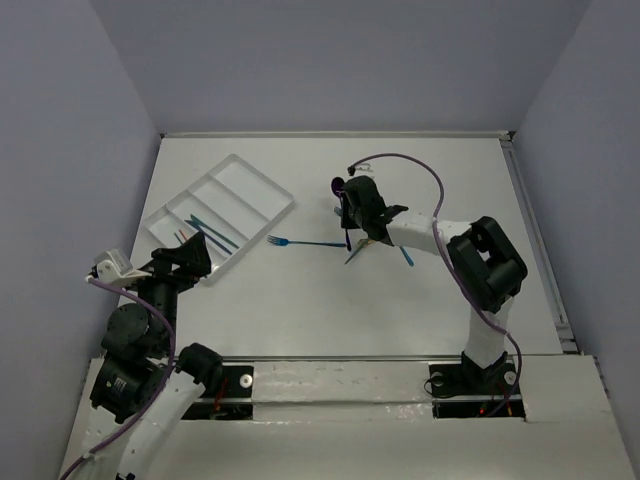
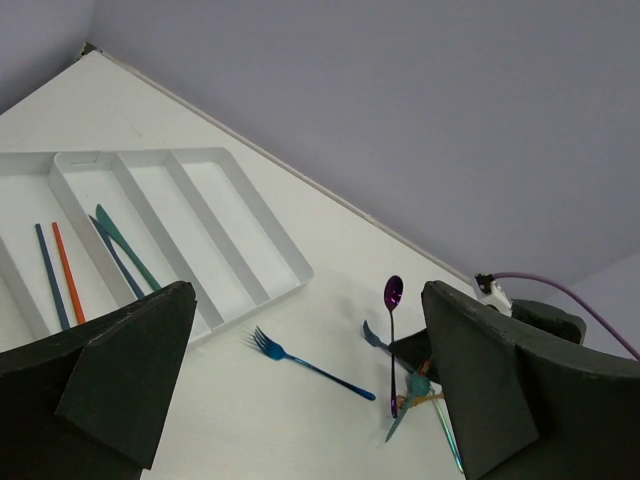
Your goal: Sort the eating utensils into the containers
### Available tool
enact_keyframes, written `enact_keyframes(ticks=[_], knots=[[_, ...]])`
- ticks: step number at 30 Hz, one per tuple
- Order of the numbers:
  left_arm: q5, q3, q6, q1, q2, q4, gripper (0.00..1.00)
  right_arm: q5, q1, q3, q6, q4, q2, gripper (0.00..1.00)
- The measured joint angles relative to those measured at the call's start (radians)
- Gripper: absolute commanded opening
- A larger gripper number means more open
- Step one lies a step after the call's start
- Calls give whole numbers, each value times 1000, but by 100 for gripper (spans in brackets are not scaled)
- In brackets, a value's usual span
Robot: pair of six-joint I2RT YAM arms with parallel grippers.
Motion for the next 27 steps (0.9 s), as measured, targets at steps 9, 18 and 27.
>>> enact_keyframes(ticks=[9, 18, 27], knots=[[0, 0, 1, 0, 0, 0, 99, -73, 0, 0, 0, 102, -12, 0], [0, 0, 2, 0, 0, 0, 99, -214, 32, 211, -35, 114, 80, 0], [4, -1, 6, 0, 0, 2, 99, -351, 163, 594, -97, 128, 357, 0]])
